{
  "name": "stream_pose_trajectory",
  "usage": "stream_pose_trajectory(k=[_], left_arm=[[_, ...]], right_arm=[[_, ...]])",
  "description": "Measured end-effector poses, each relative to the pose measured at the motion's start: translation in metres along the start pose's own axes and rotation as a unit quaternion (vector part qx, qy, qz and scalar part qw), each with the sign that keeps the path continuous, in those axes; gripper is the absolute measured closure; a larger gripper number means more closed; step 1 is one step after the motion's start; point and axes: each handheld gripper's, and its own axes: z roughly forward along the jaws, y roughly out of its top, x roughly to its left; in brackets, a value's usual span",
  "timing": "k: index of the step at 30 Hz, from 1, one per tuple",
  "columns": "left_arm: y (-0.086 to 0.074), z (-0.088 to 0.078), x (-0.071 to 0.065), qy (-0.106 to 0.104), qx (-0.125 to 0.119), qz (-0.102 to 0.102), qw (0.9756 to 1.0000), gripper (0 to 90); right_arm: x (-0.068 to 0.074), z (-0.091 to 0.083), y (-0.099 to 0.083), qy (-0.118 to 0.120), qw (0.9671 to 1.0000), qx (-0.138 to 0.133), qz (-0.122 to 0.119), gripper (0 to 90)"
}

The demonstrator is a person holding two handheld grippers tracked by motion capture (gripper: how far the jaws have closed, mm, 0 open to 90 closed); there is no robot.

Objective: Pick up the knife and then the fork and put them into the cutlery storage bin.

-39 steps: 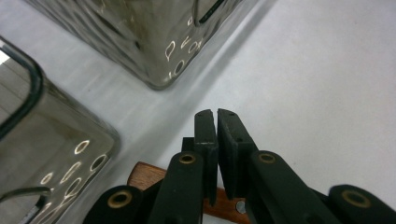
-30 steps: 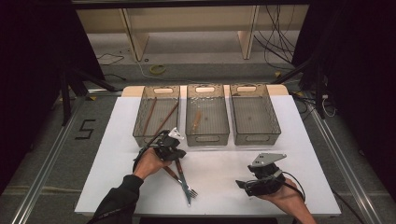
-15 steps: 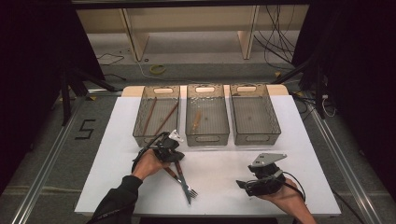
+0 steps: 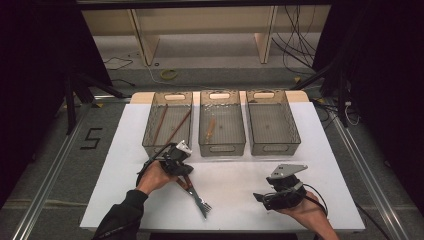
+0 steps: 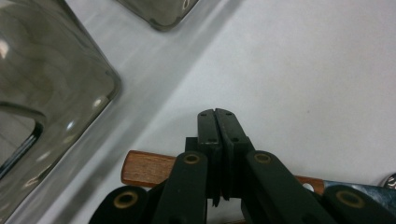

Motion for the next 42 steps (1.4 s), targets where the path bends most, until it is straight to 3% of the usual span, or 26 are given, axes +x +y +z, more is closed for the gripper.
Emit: stream_pose_trajectory(k=[10,18,34,42], left_arm=[[-0.011,-0.008,0.001,-0.001,0.011,-0.013,0.9999,88.6],[-0.029,-0.020,-0.003,0.000,0.022,-0.034,0.9992,88.6],[-0.063,-0.039,-0.023,-0.002,0.034,-0.040,0.9986,88.3],[-0.067,-0.042,-0.027,-0.012,0.039,-0.043,0.9983,87.8]], right_arm=[[0.001,-0.001,0.001,-0.002,1.0000,0.000,-0.003,30.2],[0.001,-0.001,0.000,-0.002,1.0000,0.001,-0.004,30.2],[0.001,0.000,0.001,-0.002,1.0000,0.002,-0.007,30.2],[0.001,0.000,0.001,-0.003,1.0000,0.003,-0.007,30.2]])
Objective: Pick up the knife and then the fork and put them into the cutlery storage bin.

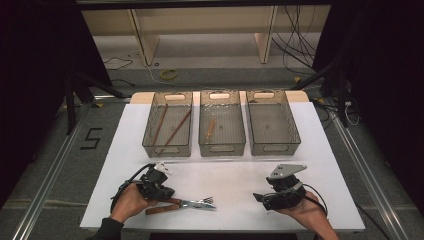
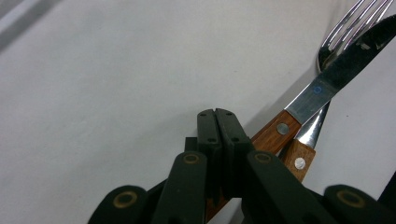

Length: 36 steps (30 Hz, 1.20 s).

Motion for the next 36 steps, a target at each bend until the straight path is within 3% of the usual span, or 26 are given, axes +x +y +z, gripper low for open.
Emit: stream_pose_trajectory(k=[5,10,18,21,27,30,36], left_arm=[[0.004,-0.006,0.002,0.008,-0.004,0.014,0.9999,81.7],[0.005,-0.024,0.007,0.018,-0.026,0.023,0.9992,65.2],[0.002,-0.026,0.007,0.016,0.002,0.039,0.9991,40.4],[0.001,-0.026,0.007,0.015,0.020,0.055,0.9982,34.4],[-0.004,-0.024,0.008,0.011,0.053,0.078,0.9955,30.8],[-0.005,-0.022,0.009,0.012,0.061,0.077,0.9951,32.4],[-0.005,-0.018,0.007,0.011,0.086,0.099,0.9914,38.6]], right_arm=[[0.000,0.000,0.000,0.000,1.0000,0.001,0.000,30.2],[0.001,0.000,0.000,0.001,1.0000,0.001,0.000,30.2],[0.001,0.000,0.000,0.000,1.0000,0.001,-0.001,30.3],[0.001,0.000,0.000,0.000,1.0000,0.002,-0.002,30.2],[0.001,0.000,0.000,0.000,1.0000,0.002,-0.002,30.3],[0.001,0.001,0.000,0.000,1.0000,0.003,-0.003,30.2],[0.001,0.001,0.000,0.000,1.0000,0.003,-0.001,30.3]])
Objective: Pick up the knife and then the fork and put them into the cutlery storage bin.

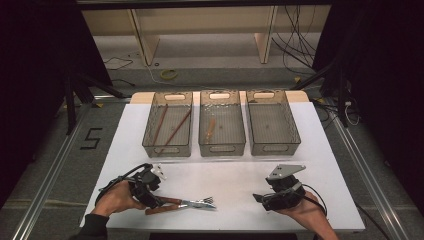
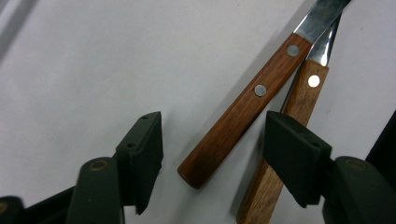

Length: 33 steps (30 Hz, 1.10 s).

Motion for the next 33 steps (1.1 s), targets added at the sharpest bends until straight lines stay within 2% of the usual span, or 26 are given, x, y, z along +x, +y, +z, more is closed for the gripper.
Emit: stream_pose_trajectory(k=[5,8,11,12,17,25,27,31,33], left_arm=[[0.003,0.006,-0.005,0.000,0.019,0.026,0.9995,48.4],[0.005,0.007,-0.007,0.011,0.028,0.039,0.9988,51.0],[0.005,0.007,-0.009,0.009,0.024,0.045,0.9987,55.0],[0.005,0.007,-0.009,0.011,0.027,0.058,0.9979,56.0],[0.006,0.007,-0.012,0.008,0.028,0.080,0.9963,62.1],[0.006,0.006,-0.013,0.001,0.026,0.100,0.9946,68.0],[0.006,0.006,-0.013,-0.001,0.031,0.111,0.9933,69.3],[0.006,0.006,-0.014,-0.003,0.024,0.116,0.9929,72.0],[0.006,0.005,-0.014,-0.003,0.027,0.129,0.9913,73.4]], right_arm=[[0.000,0.000,0.000,0.000,1.0000,0.001,-0.002,30.4],[0.000,0.000,0.000,0.000,1.0000,0.001,-0.001,30.5],[0.000,0.000,0.000,-0.001,1.0000,0.001,-0.001,30.6],[0.000,0.000,0.000,0.000,1.0000,0.001,-0.001,30.6],[0.000,0.000,0.000,-0.001,1.0000,0.002,0.000,30.8],[0.000,0.000,0.000,-0.001,1.0000,0.003,0.000,30.9],[0.000,0.000,0.000,-0.001,1.0000,0.003,0.001,31.0],[0.000,0.001,0.000,0.000,1.0000,0.004,-0.001,31.0],[0.000,0.001,0.000,0.000,1.0000,0.004,0.000,31.0]])
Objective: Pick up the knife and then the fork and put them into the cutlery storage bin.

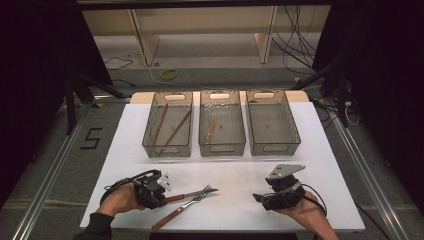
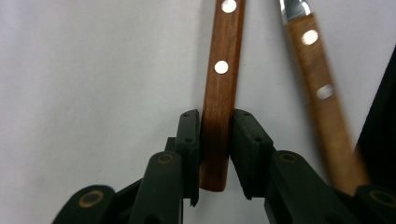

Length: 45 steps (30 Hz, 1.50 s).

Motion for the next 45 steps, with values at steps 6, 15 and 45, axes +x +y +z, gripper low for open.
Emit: stream_pose_trajectory(k=[6,15,45], left_arm=[[0.000,0.001,0.000,-0.001,-0.022,-0.010,0.9997,74.8],[0.007,-0.008,-0.004,0.004,-0.048,-0.011,0.9988,75.1],[0.096,-0.010,-0.035,-0.016,-0.072,0.088,0.9933,75.1]], right_arm=[[0.000,0.000,0.000,0.000,1.0000,-0.001,0.000,31.0],[0.000,-0.002,0.000,0.000,1.0000,-0.004,0.000,31.0],[0.039,0.003,0.046,0.080,0.9921,-0.032,-0.090,31.0]])
